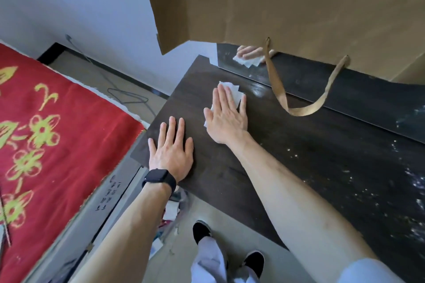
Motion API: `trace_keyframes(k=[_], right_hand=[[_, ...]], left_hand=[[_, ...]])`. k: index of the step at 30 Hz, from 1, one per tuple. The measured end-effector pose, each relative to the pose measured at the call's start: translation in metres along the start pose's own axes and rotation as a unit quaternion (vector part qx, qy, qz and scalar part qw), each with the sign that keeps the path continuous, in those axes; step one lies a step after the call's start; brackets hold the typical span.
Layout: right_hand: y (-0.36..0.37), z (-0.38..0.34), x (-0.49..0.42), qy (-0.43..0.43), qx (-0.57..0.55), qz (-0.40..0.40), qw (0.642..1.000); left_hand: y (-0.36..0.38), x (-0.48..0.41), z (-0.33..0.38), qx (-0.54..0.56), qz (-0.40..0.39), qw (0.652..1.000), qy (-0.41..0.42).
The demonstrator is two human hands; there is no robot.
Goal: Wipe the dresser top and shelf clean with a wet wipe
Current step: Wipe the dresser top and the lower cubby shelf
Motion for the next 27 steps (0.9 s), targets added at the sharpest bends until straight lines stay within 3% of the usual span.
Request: trace_keyframes(k=[3,7,10,12,16,21,23,27], right_hand=[[-0.007,0.019,0.017,0.050,-0.014,0.023,0.998],[-0.036,0.089,0.071,0.200,-0.051,0.109,0.972],[-0.047,0.104,0.081,0.246,-0.064,0.112,0.961],[-0.036,0.076,0.068,0.220,-0.070,0.083,0.969],[0.015,-0.026,0.052,0.053,-0.030,0.036,0.997],[0.060,-0.081,0.123,-0.054,-0.031,0.001,0.998],[0.047,-0.048,0.137,-0.029,-0.029,0.016,0.999],[-0.004,0.059,0.139,0.127,0.026,0.097,0.987]], left_hand=[[-0.001,0.000,0.001,0.000,-0.018,1.000,0.001],[-0.004,0.002,-0.001,0.012,-0.037,0.999,0.012],[-0.005,0.003,-0.007,0.025,-0.042,0.998,0.041],[-0.008,0.005,-0.016,0.022,-0.038,0.996,0.073],[-0.012,0.024,-0.055,-0.003,-0.003,0.996,0.084],[0.012,0.050,-0.078,-0.009,-0.056,0.994,0.093],[0.018,0.052,-0.076,0.007,-0.074,0.994,0.079],[0.021,0.055,-0.075,0.001,-0.060,0.996,0.069]])
Point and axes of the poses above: each hand's wrist, its own x-axis away from the middle knuckle, its own y-axis out of the palm, z = x × y, the point moved 6 cm from there along -x, towards the middle knuckle, and after that the axes turned 15 degrees about -x, right-handed, at the moved point
